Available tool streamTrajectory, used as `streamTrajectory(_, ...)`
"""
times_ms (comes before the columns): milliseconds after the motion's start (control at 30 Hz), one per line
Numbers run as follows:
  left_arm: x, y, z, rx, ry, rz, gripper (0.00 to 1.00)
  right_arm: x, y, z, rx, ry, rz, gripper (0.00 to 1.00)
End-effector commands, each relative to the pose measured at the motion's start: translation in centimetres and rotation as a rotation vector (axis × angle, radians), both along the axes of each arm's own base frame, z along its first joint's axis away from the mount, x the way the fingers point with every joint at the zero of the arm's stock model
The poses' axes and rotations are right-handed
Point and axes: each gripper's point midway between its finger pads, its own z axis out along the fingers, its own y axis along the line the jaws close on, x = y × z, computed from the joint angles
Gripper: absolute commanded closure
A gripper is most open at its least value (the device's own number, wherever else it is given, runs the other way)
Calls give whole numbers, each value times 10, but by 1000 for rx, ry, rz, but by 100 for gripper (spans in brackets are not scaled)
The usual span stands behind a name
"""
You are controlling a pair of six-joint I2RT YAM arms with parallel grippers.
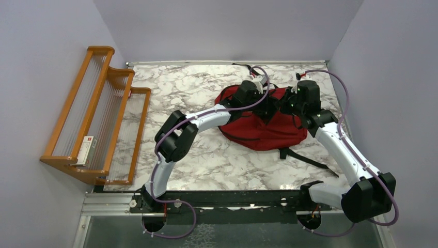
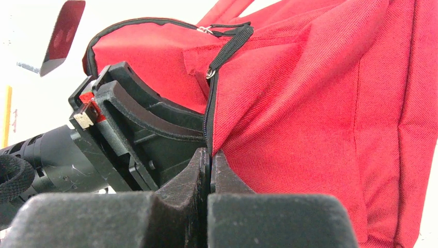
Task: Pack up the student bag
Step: Place the stationery in the student bag.
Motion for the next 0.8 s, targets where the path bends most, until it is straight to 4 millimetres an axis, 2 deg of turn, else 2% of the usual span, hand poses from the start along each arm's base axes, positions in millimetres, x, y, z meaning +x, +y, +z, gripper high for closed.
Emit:
streamTrajectory(0,-4,-4,12,-6,-18,-24,63,4,9,28,54,-75,30,99)
streamTrajectory(200,-6,0,14,3,-24,-26,56,3,10,24,54,-70,35,99)
streamTrajectory(367,-8,6,22,13,-37,-15,55,0,6,25,45,-75,26,99)
streamTrajectory(500,-15,21,25,28,-41,-11,55,-4,3,23,28,-70,26,99)
streamTrajectory(767,-26,63,37,24,-41,4,55,-10,2,-5,13,-13,31,100)
